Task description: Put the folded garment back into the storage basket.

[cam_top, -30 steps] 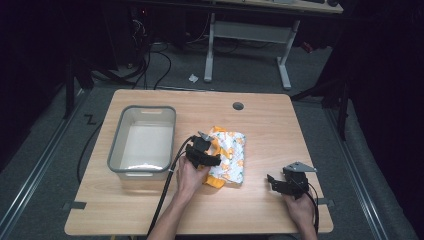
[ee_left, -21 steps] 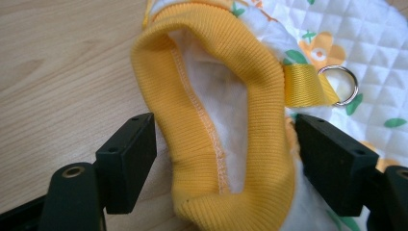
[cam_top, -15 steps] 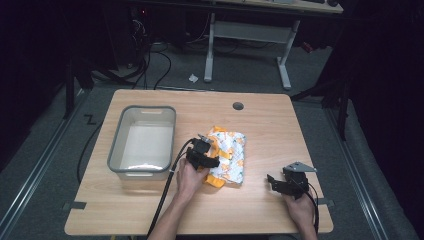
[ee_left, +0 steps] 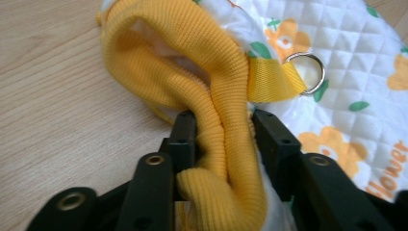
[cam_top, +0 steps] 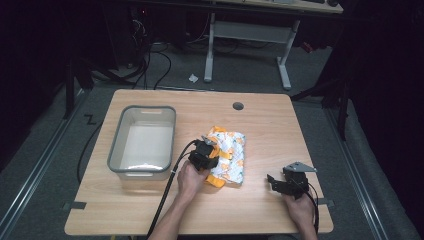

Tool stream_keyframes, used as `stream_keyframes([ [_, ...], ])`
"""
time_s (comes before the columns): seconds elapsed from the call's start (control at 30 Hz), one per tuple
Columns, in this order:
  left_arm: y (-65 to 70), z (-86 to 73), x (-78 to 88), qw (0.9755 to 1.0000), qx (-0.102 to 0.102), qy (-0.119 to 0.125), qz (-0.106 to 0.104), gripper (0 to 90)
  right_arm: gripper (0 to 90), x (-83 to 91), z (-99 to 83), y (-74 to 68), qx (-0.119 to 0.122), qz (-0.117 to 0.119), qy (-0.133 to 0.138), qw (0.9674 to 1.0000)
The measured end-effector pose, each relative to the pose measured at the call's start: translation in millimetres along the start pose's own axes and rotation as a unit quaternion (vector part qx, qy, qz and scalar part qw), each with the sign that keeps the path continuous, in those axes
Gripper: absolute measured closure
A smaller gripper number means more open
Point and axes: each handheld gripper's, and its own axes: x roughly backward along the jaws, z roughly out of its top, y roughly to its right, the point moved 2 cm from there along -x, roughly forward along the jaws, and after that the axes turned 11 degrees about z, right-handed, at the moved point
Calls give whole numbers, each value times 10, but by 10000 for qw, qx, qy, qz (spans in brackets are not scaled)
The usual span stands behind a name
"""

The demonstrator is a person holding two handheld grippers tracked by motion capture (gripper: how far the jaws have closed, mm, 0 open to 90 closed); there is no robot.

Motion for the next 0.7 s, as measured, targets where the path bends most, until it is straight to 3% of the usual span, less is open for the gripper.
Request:
stream_keyframes([
  [0.2,6,-13,5,9998,105,59,-138,715,279,0,0,1,9,2,-3,10000],
  [0.37,-19,-24,22,9993,281,134,-224,731,279,1,-1,-2,5,6,-2,10000],
  [0.7,-49,11,143,9980,392,299,-406,740,279,1,-1,-3,10,12,-3,10000],
])
